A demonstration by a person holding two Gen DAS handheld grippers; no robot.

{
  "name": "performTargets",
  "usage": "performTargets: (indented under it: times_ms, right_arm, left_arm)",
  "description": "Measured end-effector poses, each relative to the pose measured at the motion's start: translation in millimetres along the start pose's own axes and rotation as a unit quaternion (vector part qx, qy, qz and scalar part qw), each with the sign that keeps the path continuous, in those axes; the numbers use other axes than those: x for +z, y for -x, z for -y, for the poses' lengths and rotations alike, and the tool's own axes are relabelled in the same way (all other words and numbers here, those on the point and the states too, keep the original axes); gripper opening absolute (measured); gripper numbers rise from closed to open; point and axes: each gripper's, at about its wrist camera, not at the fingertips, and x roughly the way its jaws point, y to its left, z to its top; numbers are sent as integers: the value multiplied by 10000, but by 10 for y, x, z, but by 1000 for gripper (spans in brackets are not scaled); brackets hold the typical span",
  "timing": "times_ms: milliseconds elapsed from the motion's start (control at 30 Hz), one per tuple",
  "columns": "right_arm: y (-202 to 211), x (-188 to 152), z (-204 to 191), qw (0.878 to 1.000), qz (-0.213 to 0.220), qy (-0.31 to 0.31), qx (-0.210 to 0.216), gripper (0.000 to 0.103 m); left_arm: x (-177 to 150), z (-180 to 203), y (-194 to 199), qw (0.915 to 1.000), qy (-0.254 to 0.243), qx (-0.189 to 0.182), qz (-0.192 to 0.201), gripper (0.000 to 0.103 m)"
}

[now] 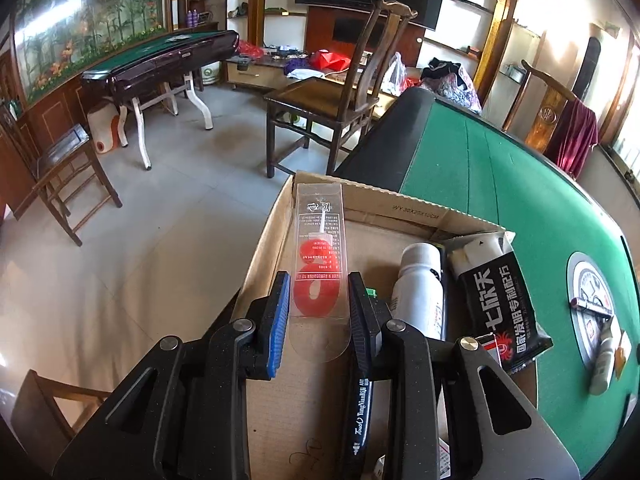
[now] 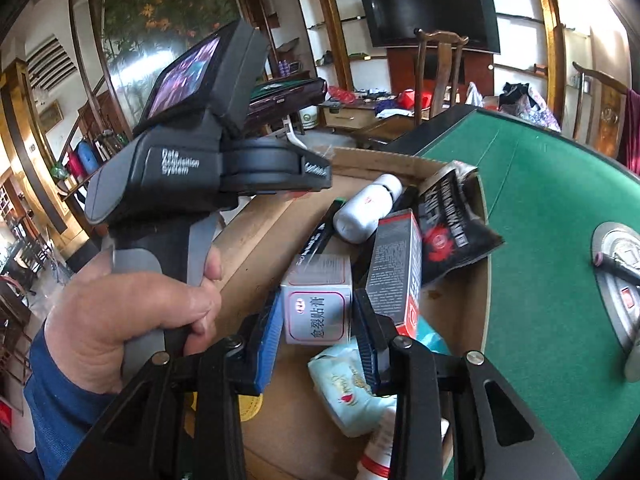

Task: Organize objects
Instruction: 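Open both grippers to drop the blister pack and barcode box into the tray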

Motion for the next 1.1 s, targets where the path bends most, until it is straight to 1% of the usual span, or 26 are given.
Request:
performTargets:
  times_ms: [100,200,267,367,533,567,633,800,867,1000,1100]
  right_arm:
    - [-14,-13,-30,10000,-56,-9,11,34]
    - [-66,-45,-11,9996,-225,-77,128,34]
    - [-83,-47,1,9994,-273,-136,153,34]
    - [-96,-44,25,9987,-406,-207,217,34]
    - [-52,-38,55,9982,-438,-291,296,35]
    - [-37,-33,65,9981,-428,-311,310,35]
    - [3,-26,92,9981,-386,-358,327,35]
    - [147,5,177,9977,-185,-490,419,35]
    - [216,22,214,9974,-70,-557,450,35]
    - [361,46,374,9965,149,-727,397,35]
    - [433,35,516,9954,225,-880,316,35]
  left_arm:
    - [-12,27,-27,10000,-30,-13,-68,28]
    - [-15,30,-50,9998,-79,4,-162,28]
    - [-10,12,-56,9998,-63,-4,-175,28]
    - [-11,-13,-100,9995,9,58,-297,28]
    - [-8,-14,-116,9994,34,46,-332,28]
    - [-6,-13,-121,9994,36,50,-353,30]
    - [0,-30,-122,9993,75,11,-362,31]
    - [15,-51,-31,9996,194,-120,-148,31]
    - [30,-50,45,9994,251,-225,22,31]
    - [52,-70,160,9983,306,-381,319,31]
    - [58,-36,238,9974,242,-476,491,31]
